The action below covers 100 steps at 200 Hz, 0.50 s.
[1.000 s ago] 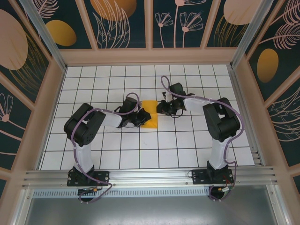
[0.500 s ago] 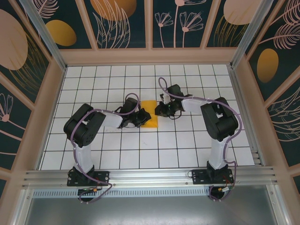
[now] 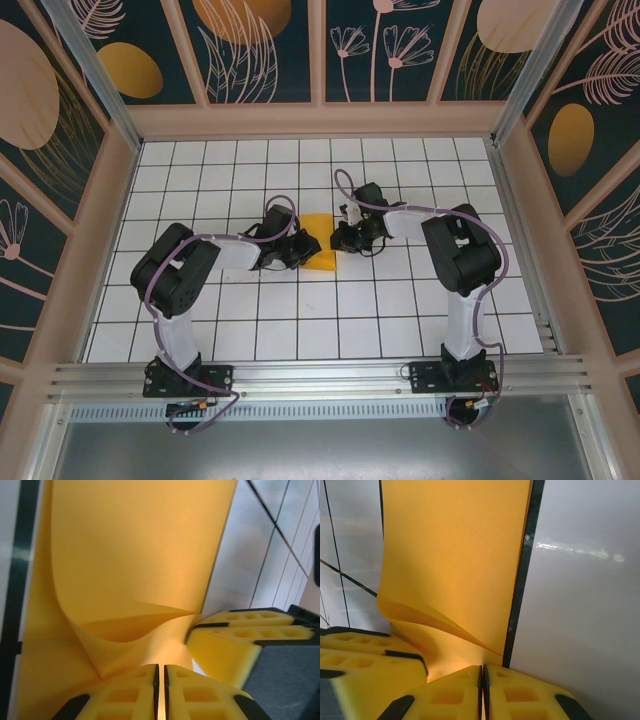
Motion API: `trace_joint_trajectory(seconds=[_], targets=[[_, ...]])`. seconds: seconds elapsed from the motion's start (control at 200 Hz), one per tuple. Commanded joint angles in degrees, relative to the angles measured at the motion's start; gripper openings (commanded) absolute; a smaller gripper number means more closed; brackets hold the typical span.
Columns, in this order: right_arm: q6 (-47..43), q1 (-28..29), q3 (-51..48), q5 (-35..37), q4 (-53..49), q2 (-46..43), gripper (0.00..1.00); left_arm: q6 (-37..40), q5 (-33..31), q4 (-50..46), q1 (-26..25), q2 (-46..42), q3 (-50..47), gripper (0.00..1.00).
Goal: Fold a paper plane with a square sheet of paper (pick it up from the middle)
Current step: Fold the triangle a second time at the center of the table.
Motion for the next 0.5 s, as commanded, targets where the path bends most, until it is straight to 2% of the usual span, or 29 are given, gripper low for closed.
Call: trace_joint_trajectory(seconds=[0.0,0.495], targets=[[-2.0,0.3,0.9,3.0,-3.0,1.8,0.13,3.0,-2.7,-4.2,0.3,-1.6,2.9,0.15],[-2.6,0.3,1.2,3.2,-3.4,2.1,0.13,3.9,-7.6,-11.4,0.3,3.6,6.1,0.12]])
